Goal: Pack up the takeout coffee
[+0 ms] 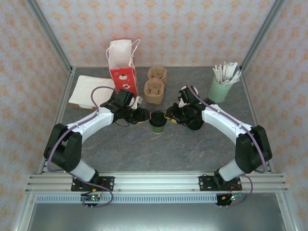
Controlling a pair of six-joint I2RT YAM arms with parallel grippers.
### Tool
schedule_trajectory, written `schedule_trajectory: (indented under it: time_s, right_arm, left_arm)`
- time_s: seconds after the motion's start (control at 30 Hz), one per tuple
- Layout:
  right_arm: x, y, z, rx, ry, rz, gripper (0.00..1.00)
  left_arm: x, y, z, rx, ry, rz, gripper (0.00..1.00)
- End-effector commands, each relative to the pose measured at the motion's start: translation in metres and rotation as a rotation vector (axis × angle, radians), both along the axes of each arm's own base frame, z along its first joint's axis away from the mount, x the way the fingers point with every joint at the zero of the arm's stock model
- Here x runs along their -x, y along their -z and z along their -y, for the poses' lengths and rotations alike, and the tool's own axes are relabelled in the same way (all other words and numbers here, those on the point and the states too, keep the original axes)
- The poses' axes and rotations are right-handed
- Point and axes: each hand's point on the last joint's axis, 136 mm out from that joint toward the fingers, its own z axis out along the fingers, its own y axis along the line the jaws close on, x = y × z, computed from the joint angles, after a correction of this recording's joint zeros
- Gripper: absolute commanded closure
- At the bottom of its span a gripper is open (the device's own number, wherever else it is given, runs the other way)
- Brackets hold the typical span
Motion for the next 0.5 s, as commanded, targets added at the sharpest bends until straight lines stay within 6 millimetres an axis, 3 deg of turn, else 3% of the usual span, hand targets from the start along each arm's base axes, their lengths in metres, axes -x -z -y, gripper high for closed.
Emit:
schedule_trajectory:
  time_s: [0.0,0.47]
  right_arm:
    - [0.003,0.006,-0.004,-0.007,-0.008,-0.013,0.68]
    - [0.01,0.03,0.004,0.057,0.005,-0.083,0.71]
  left_arm:
    - [-0.002,0.004,0.0,-0.038,0.013,0.011,0.6]
    - [0.0,0.008,0.0,-0.059,0.02,0.005,0.6]
